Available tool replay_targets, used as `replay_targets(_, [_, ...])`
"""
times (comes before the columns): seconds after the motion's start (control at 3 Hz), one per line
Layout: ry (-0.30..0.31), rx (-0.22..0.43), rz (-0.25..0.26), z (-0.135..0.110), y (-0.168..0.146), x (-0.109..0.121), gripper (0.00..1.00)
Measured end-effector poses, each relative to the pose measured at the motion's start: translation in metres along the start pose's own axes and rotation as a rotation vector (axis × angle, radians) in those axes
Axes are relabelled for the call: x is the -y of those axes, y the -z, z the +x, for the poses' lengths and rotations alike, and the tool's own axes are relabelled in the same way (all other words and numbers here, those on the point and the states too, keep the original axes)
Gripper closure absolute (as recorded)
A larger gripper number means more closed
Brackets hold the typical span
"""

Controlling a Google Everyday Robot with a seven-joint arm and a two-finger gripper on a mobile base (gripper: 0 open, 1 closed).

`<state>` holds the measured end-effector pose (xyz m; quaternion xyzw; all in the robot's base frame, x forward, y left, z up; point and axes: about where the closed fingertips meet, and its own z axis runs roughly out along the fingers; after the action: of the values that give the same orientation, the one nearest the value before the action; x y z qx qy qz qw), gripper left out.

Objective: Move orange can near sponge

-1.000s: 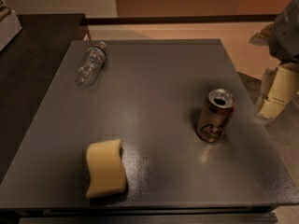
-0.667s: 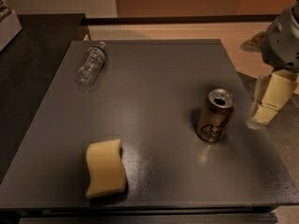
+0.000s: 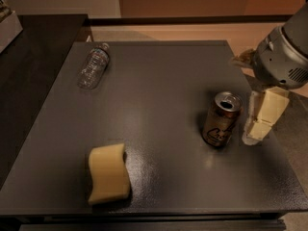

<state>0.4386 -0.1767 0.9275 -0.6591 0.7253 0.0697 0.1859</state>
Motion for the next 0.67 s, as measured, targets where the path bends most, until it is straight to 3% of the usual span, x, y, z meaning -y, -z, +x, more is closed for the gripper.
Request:
replay_targets(0.33, [0.019,0.02,-0.023,-0.0031,-0.0105,-0.0069,0.0])
replay_targets(0.67, [0.024,0.027,-0.033,-0.0038,-0.018,-0.012,0.18])
